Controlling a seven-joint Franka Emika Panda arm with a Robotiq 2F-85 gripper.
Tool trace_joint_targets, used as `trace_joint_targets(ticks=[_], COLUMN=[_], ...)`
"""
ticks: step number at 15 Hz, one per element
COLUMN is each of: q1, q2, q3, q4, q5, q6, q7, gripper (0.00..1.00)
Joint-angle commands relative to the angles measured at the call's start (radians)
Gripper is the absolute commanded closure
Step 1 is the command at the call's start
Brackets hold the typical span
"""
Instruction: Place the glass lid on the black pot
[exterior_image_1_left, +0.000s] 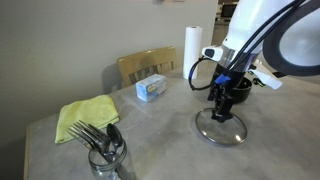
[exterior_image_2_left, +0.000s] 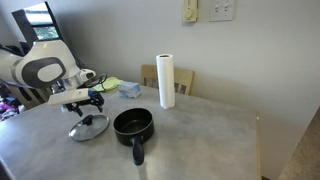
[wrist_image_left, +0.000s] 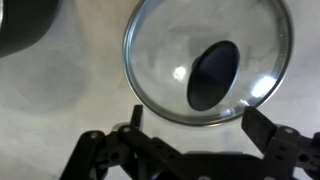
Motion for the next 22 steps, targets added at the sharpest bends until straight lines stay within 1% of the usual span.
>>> trace_joint_targets(ticks=[1, 3, 4, 6, 8, 9, 11, 13, 14, 16, 19, 22], q1=[0.029, 0.079, 0.083, 0.047, -0.033, -0.073, -0.132, -0.143, -0.113, -0.12, -0.122, -0.151], q2=[0.021, 0.012, 0.01, 0.003, -0.01, -0.014, -0.012, -0.008, -0.012, -0.01, -0.009, -0.005], q3=[-0.069, -0.146, -0.161, -0.123, -0.017, 0.038, 0.122, 0.141, 0.115, 0.128, 0.128, 0.172], q4=[0.012, 0.012, 0.012, 0.012, 0.014, 0.018, 0.036, 0.048, 0.032, 0.036, 0.037, 0.022], q5=[-0.177, -0.275, -0.298, -0.263, -0.142, -0.064, 0.075, 0.123, 0.071, 0.093, 0.094, 0.14], q6=[0.06, 0.008, -0.024, -0.085, -0.158, -0.192, -0.265, -0.309, -0.259, -0.276, -0.279, -0.265], q7=[0.251, 0.428, 0.489, 0.537, 0.483, 0.435, 0.352, 0.342, 0.385, 0.38, 0.38, 0.287], gripper=[0.0, 0.0, 0.0, 0.0, 0.0, 0.0, 0.0, 0.0, 0.0, 0.0, 0.0, 0.0])
